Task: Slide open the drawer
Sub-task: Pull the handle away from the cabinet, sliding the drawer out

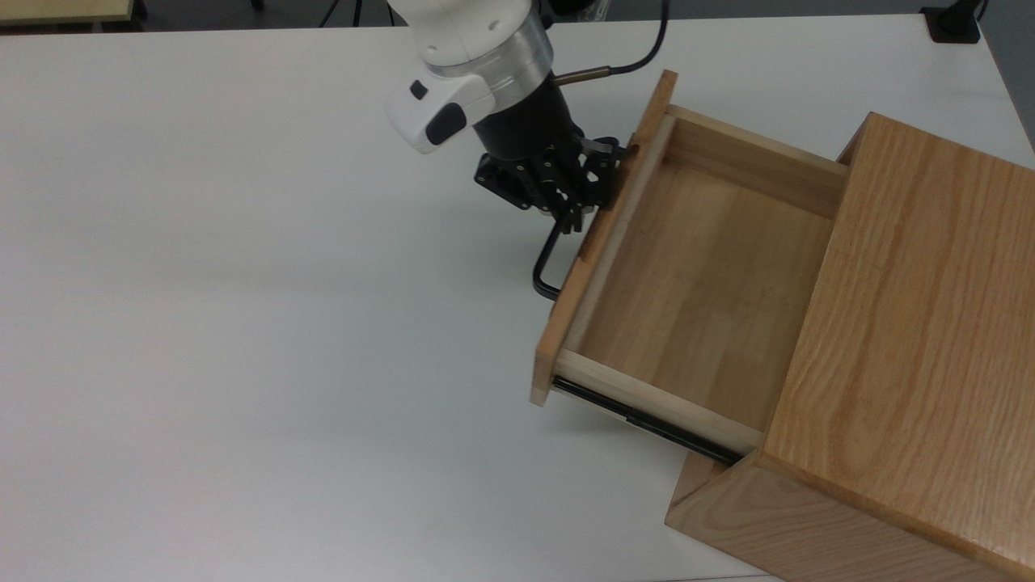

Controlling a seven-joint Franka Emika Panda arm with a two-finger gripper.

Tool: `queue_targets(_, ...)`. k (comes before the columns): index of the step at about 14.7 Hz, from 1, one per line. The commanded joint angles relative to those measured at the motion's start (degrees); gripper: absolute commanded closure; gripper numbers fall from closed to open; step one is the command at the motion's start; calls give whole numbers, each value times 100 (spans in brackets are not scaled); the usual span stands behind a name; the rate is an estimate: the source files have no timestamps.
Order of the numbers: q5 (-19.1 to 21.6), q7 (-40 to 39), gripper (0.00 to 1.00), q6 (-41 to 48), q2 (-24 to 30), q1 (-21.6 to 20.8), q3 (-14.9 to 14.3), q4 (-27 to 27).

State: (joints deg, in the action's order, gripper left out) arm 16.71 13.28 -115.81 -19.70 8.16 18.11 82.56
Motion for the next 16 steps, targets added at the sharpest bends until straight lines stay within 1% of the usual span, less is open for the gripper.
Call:
queue_targets(1, -45, -351, 87, 348, 405, 19, -237, 181)
queue_targets(4, -62, -414, 87, 524, 519, 10, -457, 181)
queue_targets(8, -387, -448, 87, 735, 572, 19, -589, 163)
queue_targets(11, -388, -782, 87, 998, 651, 19, -799, 164)
queue_targets(12, -388, -861, 82, 1069, 660, 19, -870, 146)
queue_targets(13, -388, -879, 61, 1096, 669, 19, -888, 137)
queue_targets(14, -388, -836, 1, 1096, 660, 19, -906, 137)
queue_targets(15, -414, -827, 0, 1096, 669, 19, -906, 137)
queue_targets(16, -545, -818, 0, 1105, 669, 19, -906, 137)
